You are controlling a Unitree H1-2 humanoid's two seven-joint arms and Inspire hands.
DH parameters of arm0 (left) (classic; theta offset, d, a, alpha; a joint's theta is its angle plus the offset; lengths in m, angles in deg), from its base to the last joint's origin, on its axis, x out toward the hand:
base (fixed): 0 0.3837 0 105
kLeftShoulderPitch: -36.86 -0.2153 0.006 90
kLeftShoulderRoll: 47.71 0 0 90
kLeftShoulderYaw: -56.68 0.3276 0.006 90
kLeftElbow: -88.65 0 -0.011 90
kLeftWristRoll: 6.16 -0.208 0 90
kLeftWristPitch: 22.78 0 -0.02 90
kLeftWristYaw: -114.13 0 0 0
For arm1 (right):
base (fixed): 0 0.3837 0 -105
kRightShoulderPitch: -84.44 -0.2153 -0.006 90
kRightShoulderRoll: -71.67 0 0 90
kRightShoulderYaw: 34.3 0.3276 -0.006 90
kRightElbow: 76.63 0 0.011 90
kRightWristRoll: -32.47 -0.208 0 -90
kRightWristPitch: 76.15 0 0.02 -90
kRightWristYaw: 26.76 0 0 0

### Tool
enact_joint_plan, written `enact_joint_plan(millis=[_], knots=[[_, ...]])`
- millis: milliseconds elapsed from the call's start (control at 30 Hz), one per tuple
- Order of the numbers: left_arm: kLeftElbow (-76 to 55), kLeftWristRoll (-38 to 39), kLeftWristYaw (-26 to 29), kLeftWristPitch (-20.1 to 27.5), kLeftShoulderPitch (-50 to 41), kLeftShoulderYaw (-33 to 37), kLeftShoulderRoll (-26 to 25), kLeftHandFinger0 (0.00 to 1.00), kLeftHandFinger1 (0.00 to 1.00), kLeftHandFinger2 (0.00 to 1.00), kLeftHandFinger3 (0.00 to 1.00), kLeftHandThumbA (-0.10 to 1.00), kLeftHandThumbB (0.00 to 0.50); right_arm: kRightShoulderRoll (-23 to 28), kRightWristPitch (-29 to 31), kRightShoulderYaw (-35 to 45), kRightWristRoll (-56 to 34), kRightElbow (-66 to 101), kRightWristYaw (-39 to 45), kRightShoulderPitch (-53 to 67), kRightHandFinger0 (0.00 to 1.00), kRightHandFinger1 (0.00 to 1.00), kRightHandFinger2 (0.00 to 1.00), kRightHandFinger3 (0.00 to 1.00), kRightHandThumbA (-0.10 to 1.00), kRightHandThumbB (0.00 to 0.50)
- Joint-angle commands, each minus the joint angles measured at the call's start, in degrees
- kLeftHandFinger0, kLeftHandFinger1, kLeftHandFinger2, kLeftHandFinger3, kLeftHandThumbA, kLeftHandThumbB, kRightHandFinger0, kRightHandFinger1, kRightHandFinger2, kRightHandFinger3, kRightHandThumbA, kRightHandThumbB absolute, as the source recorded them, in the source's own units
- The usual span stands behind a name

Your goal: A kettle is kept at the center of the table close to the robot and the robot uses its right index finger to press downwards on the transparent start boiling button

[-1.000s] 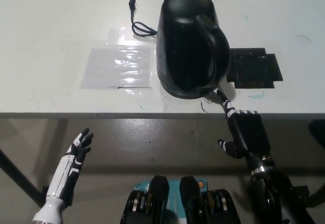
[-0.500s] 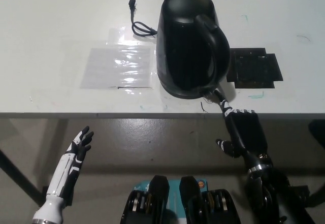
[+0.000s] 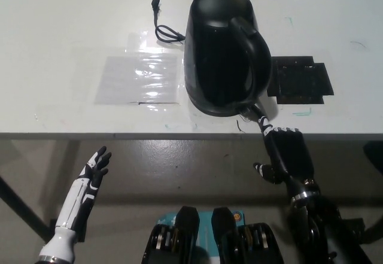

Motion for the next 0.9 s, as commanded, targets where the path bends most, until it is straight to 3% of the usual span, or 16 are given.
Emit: enact_joint_plan(millis=[0,100,267,867], knots=[[-2.16,-0.14,-0.11,1.03,0.77,0.11,-0.30,1.00,1.00,1.00,1.00,1.00,0.226,-0.03,-0.20,-0.43,-0.99,0.15,-0.72,-2.76,0.00,0.00,0.00,1.00,1.00,0.144],[-2.09,-0.25,-0.15,1.02,0.79,0.16,-0.36,1.00,1.00,1.00,1.00,1.00,0.211,-0.04,-0.03,-0.56,-1.08,-0.38,-1.18,-3.04,0.00,0.00,0.00,1.00,1.00,0.144],[-2.22,-0.53,-0.05,0.81,0.66,0.17,-0.34,1.00,1.00,1.00,1.00,1.00,0.239,-0.07,-0.29,-0.94,-0.87,-0.47,-1.14,-3.14,0.00,0.00,0.00,1.00,1.00,0.143],[-2.44,-0.15,-0.40,0.63,0.76,0.15,-0.36,1.00,1.00,1.00,1.00,1.00,0.210,-0.91,-0.78,-1.51,-1.19,-2.21,-1.26,-4.26,0.00,0.00,0.00,1.00,1.00,0.146]])
